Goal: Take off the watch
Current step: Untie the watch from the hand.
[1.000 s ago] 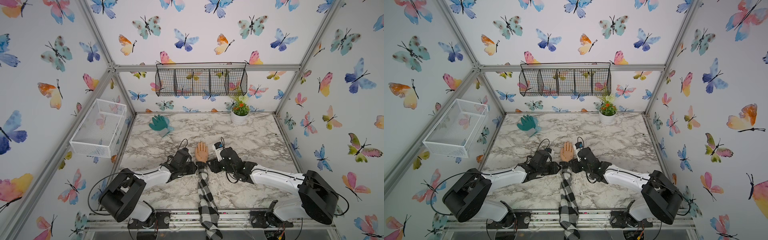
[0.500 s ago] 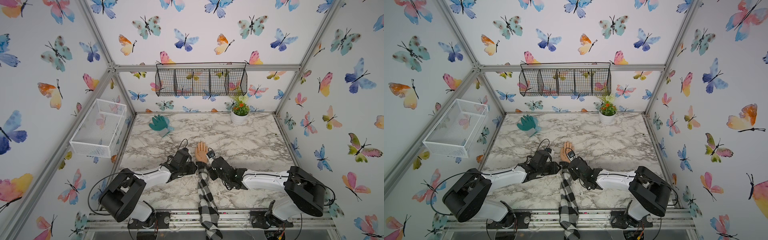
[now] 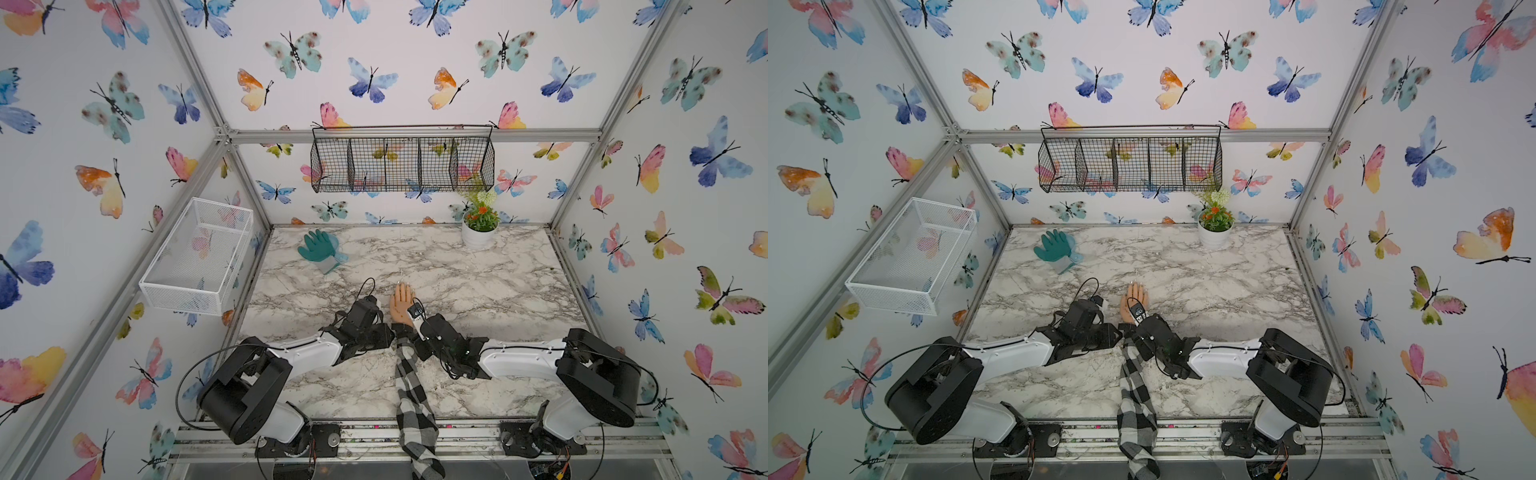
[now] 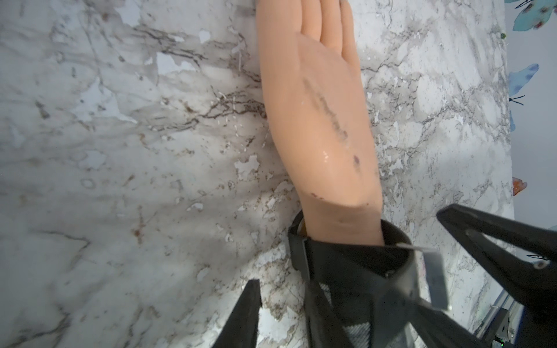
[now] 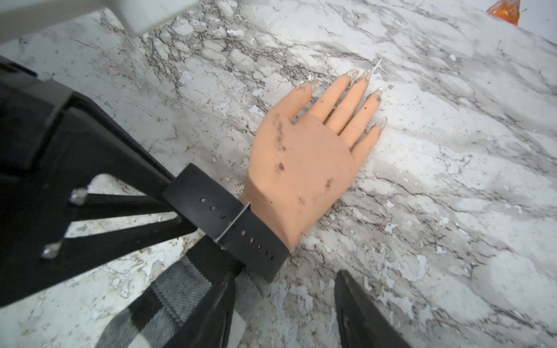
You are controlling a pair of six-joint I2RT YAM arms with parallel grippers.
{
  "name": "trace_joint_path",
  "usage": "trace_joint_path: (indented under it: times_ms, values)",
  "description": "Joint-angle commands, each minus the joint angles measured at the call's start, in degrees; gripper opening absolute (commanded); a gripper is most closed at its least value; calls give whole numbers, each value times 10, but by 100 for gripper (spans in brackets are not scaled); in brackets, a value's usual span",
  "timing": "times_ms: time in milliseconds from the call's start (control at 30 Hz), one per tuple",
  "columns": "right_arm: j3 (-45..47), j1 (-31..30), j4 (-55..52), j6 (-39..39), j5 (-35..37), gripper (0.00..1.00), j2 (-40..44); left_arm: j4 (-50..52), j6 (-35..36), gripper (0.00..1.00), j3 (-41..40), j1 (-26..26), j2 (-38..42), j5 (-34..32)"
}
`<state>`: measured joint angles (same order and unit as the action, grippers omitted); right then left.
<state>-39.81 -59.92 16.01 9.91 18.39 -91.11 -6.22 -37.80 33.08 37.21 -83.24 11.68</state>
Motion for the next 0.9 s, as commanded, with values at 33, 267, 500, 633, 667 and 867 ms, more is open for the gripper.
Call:
trace_joint_path:
  times_ms: [33,267,500,633,667,867]
  values:
    - [-9,-8,8,-47,30,56,-18,-7,-7,30,-7,-3,-3,2]
    - [-13,-44,32,-129,118,55,-50,-11,-9,30,-9,-2,-4,3]
    - [-6,-63,88,-166,225,49,-81,-15,-12,30,-11,-2,-3,5]
    - [-15,-63,89,-164,225,29,-89,-15,-12,30,-12,-2,-2,4]
    - [-16,-63,88,-160,222,24,-89,-15,-12,30,-12,-2,-2,5]
    - [-11,-63,72,-126,214,3,-64,-15,-12,30,-13,-2,0,5]
